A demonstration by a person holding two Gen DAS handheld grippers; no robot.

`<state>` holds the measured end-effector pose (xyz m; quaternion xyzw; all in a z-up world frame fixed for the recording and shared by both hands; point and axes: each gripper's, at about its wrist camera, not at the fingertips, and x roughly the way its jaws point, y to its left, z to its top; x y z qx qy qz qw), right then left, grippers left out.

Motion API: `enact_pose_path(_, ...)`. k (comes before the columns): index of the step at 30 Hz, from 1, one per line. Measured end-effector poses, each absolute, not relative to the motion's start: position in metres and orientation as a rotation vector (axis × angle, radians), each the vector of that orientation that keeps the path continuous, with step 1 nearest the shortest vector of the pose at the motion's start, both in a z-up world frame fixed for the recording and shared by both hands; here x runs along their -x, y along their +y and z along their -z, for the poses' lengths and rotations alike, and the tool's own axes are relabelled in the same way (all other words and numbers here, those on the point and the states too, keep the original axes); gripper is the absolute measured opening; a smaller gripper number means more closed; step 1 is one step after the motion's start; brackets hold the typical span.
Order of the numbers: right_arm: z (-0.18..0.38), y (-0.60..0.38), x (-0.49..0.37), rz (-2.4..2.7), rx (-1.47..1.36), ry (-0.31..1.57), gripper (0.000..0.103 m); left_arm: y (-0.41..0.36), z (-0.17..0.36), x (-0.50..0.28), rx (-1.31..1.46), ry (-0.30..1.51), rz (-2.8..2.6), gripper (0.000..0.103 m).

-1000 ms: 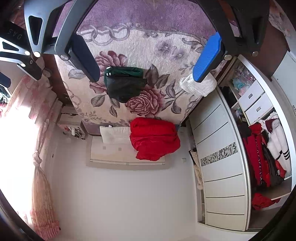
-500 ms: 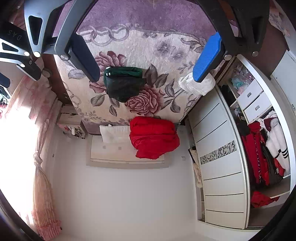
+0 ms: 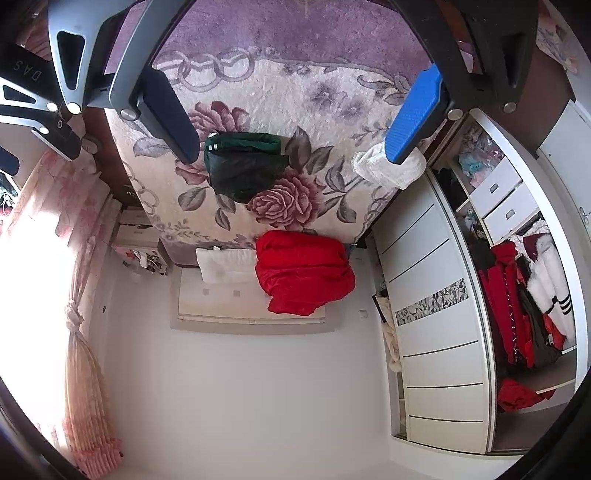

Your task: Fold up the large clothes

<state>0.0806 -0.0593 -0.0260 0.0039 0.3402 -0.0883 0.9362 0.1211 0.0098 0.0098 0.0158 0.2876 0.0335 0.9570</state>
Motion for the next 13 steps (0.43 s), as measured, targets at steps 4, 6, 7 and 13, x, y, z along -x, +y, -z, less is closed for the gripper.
enact_pose_path(4, 0.0236, -0.0595, -0.0804, 0.178, -0.009, 0.695, 0.103, 0.0097, -0.0091, -0.1211, -0.032, 0.583, -0.072, 0.103)
enact_pose_path(6, 0.0234, -0.0598, -0.0788, 0.178, -0.009, 0.694, 0.103, 0.0102, -0.007, -0.1208, -0.032, 0.584, -0.073, 0.103)
enact_pose_path(7, 0.0226, -0.0586, -0.0791, 0.176, -0.01, 0.695, 0.103, 0.0101, -0.007, -0.1206, -0.03, 0.582, -0.075, 0.103)
enact_pose_path(13, 0.0196, -0.058, -0.0781, 0.172, -0.011, 0.693, 0.103, 0.01, -0.0035, -0.1183, -0.031, 0.578, -0.077, 0.103)
